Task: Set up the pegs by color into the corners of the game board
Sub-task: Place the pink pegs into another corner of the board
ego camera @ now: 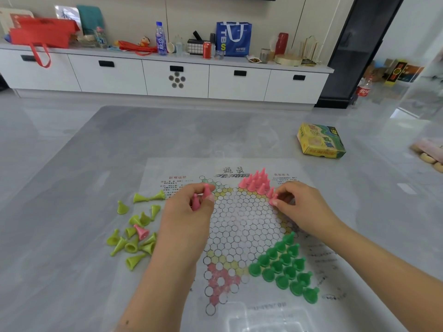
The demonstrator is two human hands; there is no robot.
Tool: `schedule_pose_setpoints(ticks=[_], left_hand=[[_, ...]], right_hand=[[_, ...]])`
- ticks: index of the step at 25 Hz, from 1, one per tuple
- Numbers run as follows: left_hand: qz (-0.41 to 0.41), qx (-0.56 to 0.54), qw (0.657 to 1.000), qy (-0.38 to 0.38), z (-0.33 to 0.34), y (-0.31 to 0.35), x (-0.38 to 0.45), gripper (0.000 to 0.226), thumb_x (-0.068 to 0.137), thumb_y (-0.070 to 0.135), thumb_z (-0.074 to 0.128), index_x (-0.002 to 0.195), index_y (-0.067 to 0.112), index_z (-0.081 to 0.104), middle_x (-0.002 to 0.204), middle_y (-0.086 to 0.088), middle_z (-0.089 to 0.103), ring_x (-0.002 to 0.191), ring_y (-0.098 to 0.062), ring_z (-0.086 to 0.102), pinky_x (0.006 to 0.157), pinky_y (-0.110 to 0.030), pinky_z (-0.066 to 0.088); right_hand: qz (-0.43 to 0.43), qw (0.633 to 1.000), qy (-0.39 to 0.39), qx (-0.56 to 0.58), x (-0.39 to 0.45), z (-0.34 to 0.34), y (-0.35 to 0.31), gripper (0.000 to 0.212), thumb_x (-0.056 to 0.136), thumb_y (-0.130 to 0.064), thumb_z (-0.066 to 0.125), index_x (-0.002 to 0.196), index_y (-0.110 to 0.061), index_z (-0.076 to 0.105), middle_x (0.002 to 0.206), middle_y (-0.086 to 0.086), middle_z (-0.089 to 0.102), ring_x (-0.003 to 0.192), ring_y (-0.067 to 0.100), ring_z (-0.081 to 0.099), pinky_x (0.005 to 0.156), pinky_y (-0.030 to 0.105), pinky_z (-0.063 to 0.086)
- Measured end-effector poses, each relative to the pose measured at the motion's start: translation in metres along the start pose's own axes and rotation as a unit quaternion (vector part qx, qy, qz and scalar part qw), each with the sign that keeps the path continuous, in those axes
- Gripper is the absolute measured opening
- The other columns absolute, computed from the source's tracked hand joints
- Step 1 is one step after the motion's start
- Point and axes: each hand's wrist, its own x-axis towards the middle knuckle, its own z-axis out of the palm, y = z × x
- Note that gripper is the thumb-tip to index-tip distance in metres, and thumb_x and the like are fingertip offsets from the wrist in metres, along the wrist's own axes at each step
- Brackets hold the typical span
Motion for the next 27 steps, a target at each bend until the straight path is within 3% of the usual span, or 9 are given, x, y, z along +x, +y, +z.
schedule_pose_setpoints(ticks=[4, 7, 11, 13, 18, 23, 25, 27], left_hand=[[-0.012, 0.010, 1.000, -0.012, 0.001, 0.003, -0.001, 0.012, 0.089, 0.018, 0.056, 0.089, 0.029, 0.060, 0.060, 0.005, 0.031, 0.057, -0.012, 0.033, 0.049, -0.015, 0.034], [-0.027, 0.025, 0.998, -0.044, 0.000, 0.005, -0.004, 0.005, 0.086, 0.019, 0.059, 0.088, 0.024, 0.059, 0.069, 0.004, 0.051, 0.061, -0.008, 0.047, 0.055, -0.015, 0.039], [-0.041, 0.040, 0.993, -0.100, 0.001, 0.009, -0.011, 0.008, 0.083, 0.020, 0.063, 0.091, 0.023, 0.062, 0.090, -0.001, 0.067, 0.072, -0.005, 0.057, 0.062, -0.016, 0.041], [-0.039, 0.047, 0.993, -0.105, 0.001, 0.009, -0.011, 0.010, 0.083, 0.021, 0.064, 0.092, 0.023, 0.061, 0.093, -0.003, 0.067, 0.078, -0.008, 0.060, 0.066, -0.017, 0.045], [-0.048, 0.037, 0.993, -0.099, 0.000, 0.009, -0.011, 0.010, 0.082, 0.021, 0.065, 0.091, 0.020, 0.060, 0.093, -0.007, 0.067, 0.069, -0.007, 0.056, 0.064, -0.020, 0.044], [-0.034, 0.048, 0.992, -0.108, 0.000, 0.008, -0.010, 0.011, 0.083, 0.023, 0.064, 0.092, 0.022, 0.059, 0.084, 0.000, 0.062, 0.073, -0.008, 0.056, 0.065, -0.017, 0.045], [-0.031, 0.059, 0.992, -0.103, 0.001, 0.007, -0.010, 0.013, 0.085, 0.022, 0.060, 0.097, 0.024, 0.056, 0.084, 0.002, 0.057, 0.068, -0.007, 0.051, 0.059, -0.014, 0.044], [-0.036, 0.062, 0.994, -0.087, 0.002, 0.006, -0.008, 0.016, 0.090, 0.018, 0.051, 0.104, 0.024, 0.051, 0.085, 0.001, 0.054, 0.062, -0.007, 0.046, 0.046, -0.008, 0.041]], right_hand=[[0.031, 0.999, 0.026, 0.022, -0.001, -0.020, -0.003, 0.005, 0.083, -0.018, 0.063, 0.088, -0.019, 0.064, 0.083, -0.008, 0.062, 0.075, -0.001, 0.054, 0.064, 0.008, 0.039], [0.034, 0.994, 0.052, 0.086, 0.002, -0.042, -0.026, 0.012, 0.087, -0.017, 0.055, 0.085, -0.020, 0.066, 0.079, -0.011, 0.064, 0.075, 0.003, 0.057, 0.068, 0.012, 0.044], [-0.058, 0.981, -0.088, 0.161, -0.008, -0.053, -0.075, 0.014, 0.087, -0.025, 0.053, 0.091, -0.028, 0.066, 0.080, -0.009, 0.069, 0.076, 0.001, 0.063, 0.070, 0.017, 0.053], [-0.092, 0.975, -0.139, 0.144, -0.013, -0.049, -0.088, 0.013, 0.084, -0.030, 0.056, 0.091, -0.033, 0.066, 0.083, -0.010, 0.070, 0.079, 0.001, 0.064, 0.071, 0.014, 0.052], [-0.093, 0.972, -0.157, 0.151, -0.011, -0.040, -0.095, 0.009, 0.081, -0.025, 0.063, 0.085, -0.027, 0.070, 0.081, -0.005, 0.071, 0.078, 0.007, 0.065, 0.075, 0.023, 0.055], [-0.101, 0.967, -0.183, 0.146, -0.010, -0.037, -0.096, 0.007, 0.080, -0.024, 0.065, 0.083, -0.024, 0.071, 0.080, -0.006, 0.071, 0.076, 0.005, 0.065, 0.075, 0.023, 0.055], [-0.097, 0.970, -0.178, 0.136, -0.008, -0.041, -0.094, 0.007, 0.081, -0.025, 0.064, 0.081, -0.026, 0.070, 0.078, -0.009, 0.071, 0.070, 0.009, 0.063, 0.068, 0.023, 0.054], [-0.067, 0.982, -0.122, 0.125, 0.003, -0.044, -0.083, 0.008, 0.082, -0.025, 0.062, 0.079, -0.026, 0.069, 0.076, -0.011, 0.069, 0.070, 0.017, 0.062, 0.064, 0.030, 0.053]])
